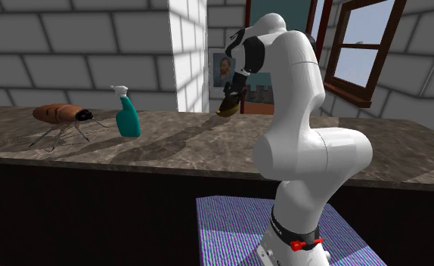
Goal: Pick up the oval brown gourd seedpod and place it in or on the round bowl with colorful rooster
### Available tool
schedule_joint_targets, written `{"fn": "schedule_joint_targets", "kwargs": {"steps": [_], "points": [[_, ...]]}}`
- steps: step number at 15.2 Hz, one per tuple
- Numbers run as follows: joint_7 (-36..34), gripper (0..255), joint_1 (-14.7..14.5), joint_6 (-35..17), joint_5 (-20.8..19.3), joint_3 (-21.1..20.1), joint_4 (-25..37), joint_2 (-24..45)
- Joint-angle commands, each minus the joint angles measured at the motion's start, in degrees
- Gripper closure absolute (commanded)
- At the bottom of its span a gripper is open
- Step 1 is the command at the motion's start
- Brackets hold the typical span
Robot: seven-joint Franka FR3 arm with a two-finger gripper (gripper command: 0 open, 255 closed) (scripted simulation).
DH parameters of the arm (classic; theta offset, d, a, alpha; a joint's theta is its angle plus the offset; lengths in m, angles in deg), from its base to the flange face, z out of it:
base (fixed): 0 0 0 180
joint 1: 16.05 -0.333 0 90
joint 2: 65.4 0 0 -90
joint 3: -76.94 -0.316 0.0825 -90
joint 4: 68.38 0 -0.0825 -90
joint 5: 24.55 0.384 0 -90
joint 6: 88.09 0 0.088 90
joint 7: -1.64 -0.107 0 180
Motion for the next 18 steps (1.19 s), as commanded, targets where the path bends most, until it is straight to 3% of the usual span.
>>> {"fn": "schedule_joint_targets", "kwargs": {"steps": [1,6,7,12,16,18], "points": [[0.0,255,-0.2,-0.1,0.0,-0.2,-0.3,0.6],[0.0,255,-0.2,-0.1,0.1,-0.1,-0.3,0.6],[0.2,0,-0.2,-0.1,0.0,-0.1,-0.7,0.2],[0.0,0,-0.2,-0.1,0.1,-0.1,-0.3,0.6],[-1.4,0,2.0,8.3,-0.1,-0.1,10.6,3.1],[-1.4,0,2.0,8.3,-0.1,-0.1,10.6,3.1]]}}
